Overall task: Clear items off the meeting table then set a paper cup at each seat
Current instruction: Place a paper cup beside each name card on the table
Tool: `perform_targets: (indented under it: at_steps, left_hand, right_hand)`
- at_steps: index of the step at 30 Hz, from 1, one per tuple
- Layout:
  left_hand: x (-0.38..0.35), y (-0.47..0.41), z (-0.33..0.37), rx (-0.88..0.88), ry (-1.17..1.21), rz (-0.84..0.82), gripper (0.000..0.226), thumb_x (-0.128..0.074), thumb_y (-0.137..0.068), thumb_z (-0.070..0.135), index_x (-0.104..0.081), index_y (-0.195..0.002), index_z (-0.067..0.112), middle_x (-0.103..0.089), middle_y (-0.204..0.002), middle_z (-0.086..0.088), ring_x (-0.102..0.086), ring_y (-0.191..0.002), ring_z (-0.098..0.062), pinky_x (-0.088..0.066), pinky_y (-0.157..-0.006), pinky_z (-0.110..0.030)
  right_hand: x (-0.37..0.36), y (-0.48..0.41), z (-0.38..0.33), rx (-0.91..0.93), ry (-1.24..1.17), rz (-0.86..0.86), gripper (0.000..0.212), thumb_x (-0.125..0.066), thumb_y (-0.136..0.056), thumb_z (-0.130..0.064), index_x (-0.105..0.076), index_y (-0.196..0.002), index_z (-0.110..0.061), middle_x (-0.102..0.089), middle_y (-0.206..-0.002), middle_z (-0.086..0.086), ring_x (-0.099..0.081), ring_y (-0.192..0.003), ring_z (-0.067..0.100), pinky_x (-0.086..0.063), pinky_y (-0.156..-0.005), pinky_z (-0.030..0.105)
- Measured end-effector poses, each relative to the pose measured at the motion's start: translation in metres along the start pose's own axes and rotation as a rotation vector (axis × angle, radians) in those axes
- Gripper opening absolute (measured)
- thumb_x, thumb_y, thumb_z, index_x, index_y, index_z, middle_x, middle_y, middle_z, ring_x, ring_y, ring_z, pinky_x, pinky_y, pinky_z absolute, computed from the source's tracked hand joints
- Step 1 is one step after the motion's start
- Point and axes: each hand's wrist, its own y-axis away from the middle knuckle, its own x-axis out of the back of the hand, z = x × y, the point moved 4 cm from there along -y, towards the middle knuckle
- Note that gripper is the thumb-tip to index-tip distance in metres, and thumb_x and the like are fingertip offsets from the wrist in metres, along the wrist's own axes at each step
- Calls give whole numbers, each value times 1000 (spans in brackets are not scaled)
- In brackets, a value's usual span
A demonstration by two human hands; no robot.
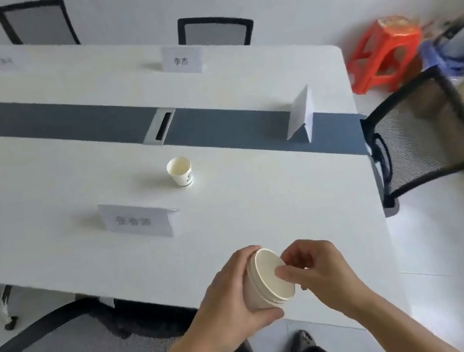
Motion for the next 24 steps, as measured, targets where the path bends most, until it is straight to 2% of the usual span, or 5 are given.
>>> perform_targets:
  at_steps: [4,9,17,24]
  left_hand:
    - [-51,-8,43,-115,-45,-115,78,-85,-61,42,-35,-120,55,-50,-117,32,-52,-109,0,-48,-95,-26]
    - [-138,-10,103,-257,-105,-238,79,-84,-60,42,-35,-121,55,-51,-119,29,-54,-109,-5,-49,-95,-34]
    - [-318,4,208,-372,-105,-447,75,-82,-59,38,-39,-119,52,-56,-116,26,-57,-106,-6,-52,-90,-34]
    - [-412,-20,268,-397,-139,-588,73,-82,-56,39,-43,-118,49,-60,-109,22,-60,-99,-5,-53,-88,-34]
  right_hand:
    - [55,51,28,-17,-93,158,8,-74,-77,-4,-68,-71,-5,-62,-60,1,-52,-51,12,-44,-49,22]
    - [132,124,72,-47,-187,323,9,-72,-76,-1,-69,-69,-3,-60,-55,0,-51,-47,11,-43,-47,18]
    - [266,256,171,-138,-289,570,9,-73,-75,0,-71,-66,-2,-58,-55,3,-52,-46,14,-44,-47,19]
    - [353,305,229,-162,-354,699,11,-70,-79,-4,-71,-69,-8,-60,-53,0,-50,-44,17,-42,-47,26]
